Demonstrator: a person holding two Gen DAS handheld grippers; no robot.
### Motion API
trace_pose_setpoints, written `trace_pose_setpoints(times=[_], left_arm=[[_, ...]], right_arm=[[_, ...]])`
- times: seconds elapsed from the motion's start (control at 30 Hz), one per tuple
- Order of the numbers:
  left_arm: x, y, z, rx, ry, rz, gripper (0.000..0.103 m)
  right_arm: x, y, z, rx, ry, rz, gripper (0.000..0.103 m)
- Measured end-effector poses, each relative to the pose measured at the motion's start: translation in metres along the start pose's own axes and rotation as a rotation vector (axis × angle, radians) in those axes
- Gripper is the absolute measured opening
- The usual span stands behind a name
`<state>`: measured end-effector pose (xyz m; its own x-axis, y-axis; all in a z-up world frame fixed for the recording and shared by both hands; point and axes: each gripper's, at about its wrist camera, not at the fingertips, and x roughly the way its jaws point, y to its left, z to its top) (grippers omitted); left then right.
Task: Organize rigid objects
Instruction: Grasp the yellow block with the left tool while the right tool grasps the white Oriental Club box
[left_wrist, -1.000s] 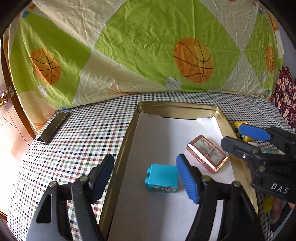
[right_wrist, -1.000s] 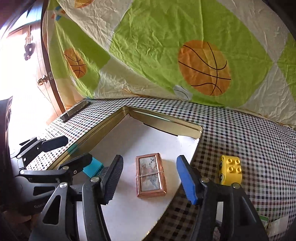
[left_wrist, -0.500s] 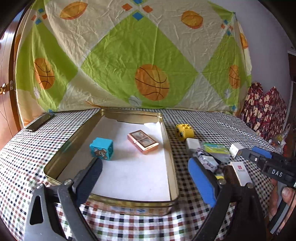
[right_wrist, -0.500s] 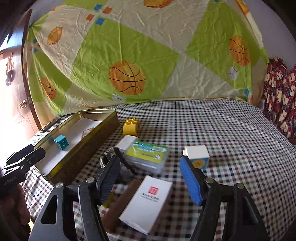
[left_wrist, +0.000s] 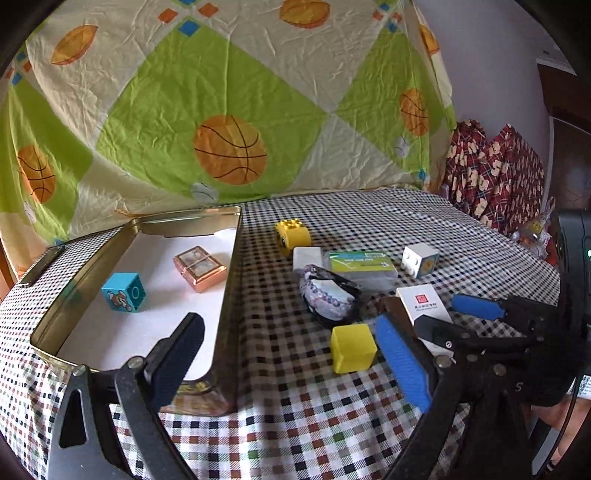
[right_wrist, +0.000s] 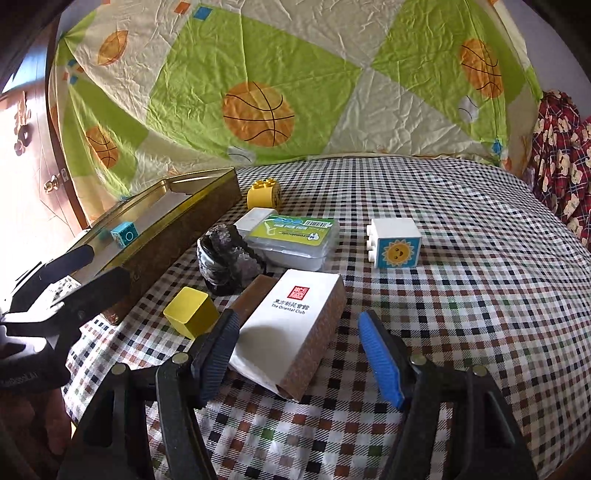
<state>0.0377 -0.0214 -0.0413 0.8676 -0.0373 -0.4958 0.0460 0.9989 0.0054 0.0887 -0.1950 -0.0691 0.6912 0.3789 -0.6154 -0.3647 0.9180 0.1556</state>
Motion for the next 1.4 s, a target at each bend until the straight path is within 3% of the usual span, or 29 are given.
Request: trace_pose_setpoints(times=[0.17,0.43,0.6,0.83,0.93,1.0,1.1,1.4], left_arm=[[0.005,-0.006,-0.001,0.013,0.021,-0.004,0.095],[0.007,-0.005,-0.001,0.004,0.035,-0.004,0.095],[0.008,-0.007,0.000,0.015,0.041,-0.001,0.095],[0.011,-0.029,0.004,0.095,0.049,-0.016,0.094],[0.022,-0.032,0.004,0.098,0.099,-0.040,0.083],[0.027,-0.030,0.005,0.085,0.133,-0.068,0.069],[0.032,-0.029,0.004,0.069,0.162,-0.094,0.061],[0.053,-0.033,0.003,0.064,0.276,-0.125,0.056]], right_arm=[[-0.009,-0.009,0.001,0.018,0.013,-0.072,0.069],[-0.001,0.013,-0.002,-0.035,0.045,-0.003,0.069],[-0.004,-0.005,0.004,0.011,0.052,-0.078,0.069],[0.010,-0.016,0.019,0.017,0.100,-0.078,0.069],[0.024,-0.016,0.022,0.005,0.131,-0.070,0.068],[0.030,-0.015,0.020,-0.014,0.152,-0.062,0.056],[0.032,-0.011,0.021,-0.051,0.150,-0.079,0.047],[0.040,-0.012,0.030,-0.128,0.190,-0.034,0.044]])
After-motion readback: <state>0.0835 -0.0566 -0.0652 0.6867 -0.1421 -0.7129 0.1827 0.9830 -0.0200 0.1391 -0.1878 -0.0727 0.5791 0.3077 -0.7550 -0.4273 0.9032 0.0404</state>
